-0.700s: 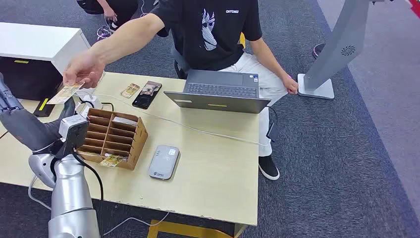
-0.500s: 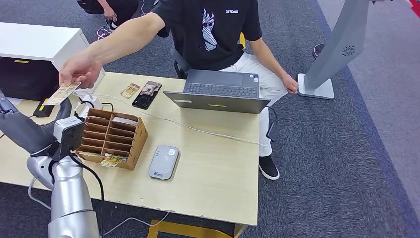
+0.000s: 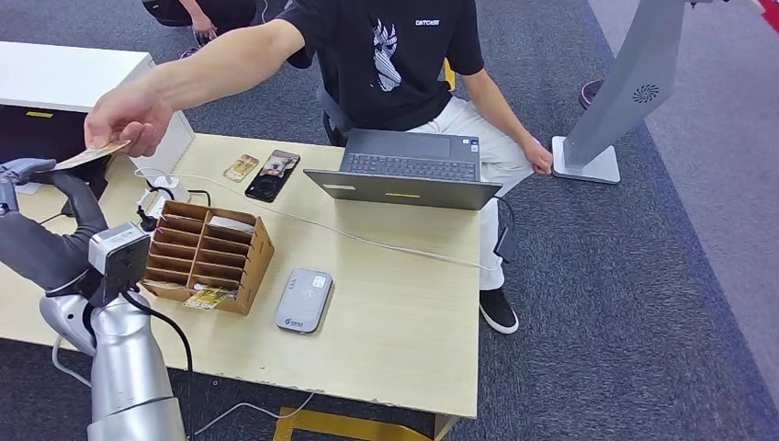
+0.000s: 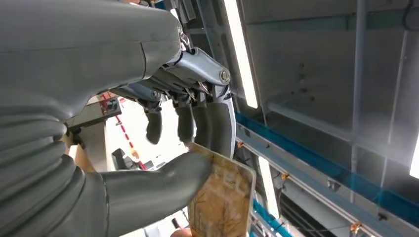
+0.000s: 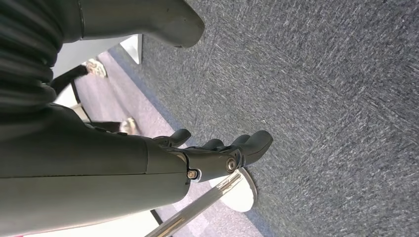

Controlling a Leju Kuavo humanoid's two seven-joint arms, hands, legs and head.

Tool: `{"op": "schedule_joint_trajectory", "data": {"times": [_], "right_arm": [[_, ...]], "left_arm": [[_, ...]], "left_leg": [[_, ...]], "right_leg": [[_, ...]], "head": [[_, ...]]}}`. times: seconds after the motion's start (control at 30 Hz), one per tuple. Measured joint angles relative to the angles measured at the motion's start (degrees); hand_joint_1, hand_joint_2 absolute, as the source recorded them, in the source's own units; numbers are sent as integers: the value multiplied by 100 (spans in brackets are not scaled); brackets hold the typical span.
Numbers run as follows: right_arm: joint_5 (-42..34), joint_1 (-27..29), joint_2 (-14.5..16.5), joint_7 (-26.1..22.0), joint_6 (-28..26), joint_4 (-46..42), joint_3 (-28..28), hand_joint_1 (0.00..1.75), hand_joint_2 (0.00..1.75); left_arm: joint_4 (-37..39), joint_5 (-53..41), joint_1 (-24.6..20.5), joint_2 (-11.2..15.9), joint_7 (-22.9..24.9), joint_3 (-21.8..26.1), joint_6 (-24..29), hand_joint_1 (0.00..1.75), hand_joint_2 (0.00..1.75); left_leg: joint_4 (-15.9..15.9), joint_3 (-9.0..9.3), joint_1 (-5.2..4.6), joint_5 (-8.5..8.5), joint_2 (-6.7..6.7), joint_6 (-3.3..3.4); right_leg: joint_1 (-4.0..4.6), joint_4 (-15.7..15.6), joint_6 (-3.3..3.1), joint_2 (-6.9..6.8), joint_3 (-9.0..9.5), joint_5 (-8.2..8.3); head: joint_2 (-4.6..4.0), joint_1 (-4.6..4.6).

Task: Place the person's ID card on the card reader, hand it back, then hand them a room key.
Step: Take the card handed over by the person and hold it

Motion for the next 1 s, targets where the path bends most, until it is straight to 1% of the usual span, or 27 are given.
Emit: {"op": "schedule_joint_trajectory", "data": {"times": [0.4,0.7,1.0], "right_arm": [[-1,2,0,0,-15,0,2,0,175],[-11,5,0,-1,-29,0,4,0,175],[-99,4,0,-41,-42,0,4,0,175]], "left_arm": [[-266,12,0,-30,-1,-55,5,175,175],[-654,68,66,-64,-1,-340,3,175,175],[-1042,122,130,-86,-1,-495,3,175,175]], "left_leg": [[0,1,0,14,-27,4],[0,-2,-1,17,-23,8],[0,-10,0,16,-22,8]], "right_leg": [[0,0,4,-28,11,5],[-1,0,8,-20,7,11],[0,0,8,-19,-3,10]], "head": [[0,1],[0,1],[0,1]]}}
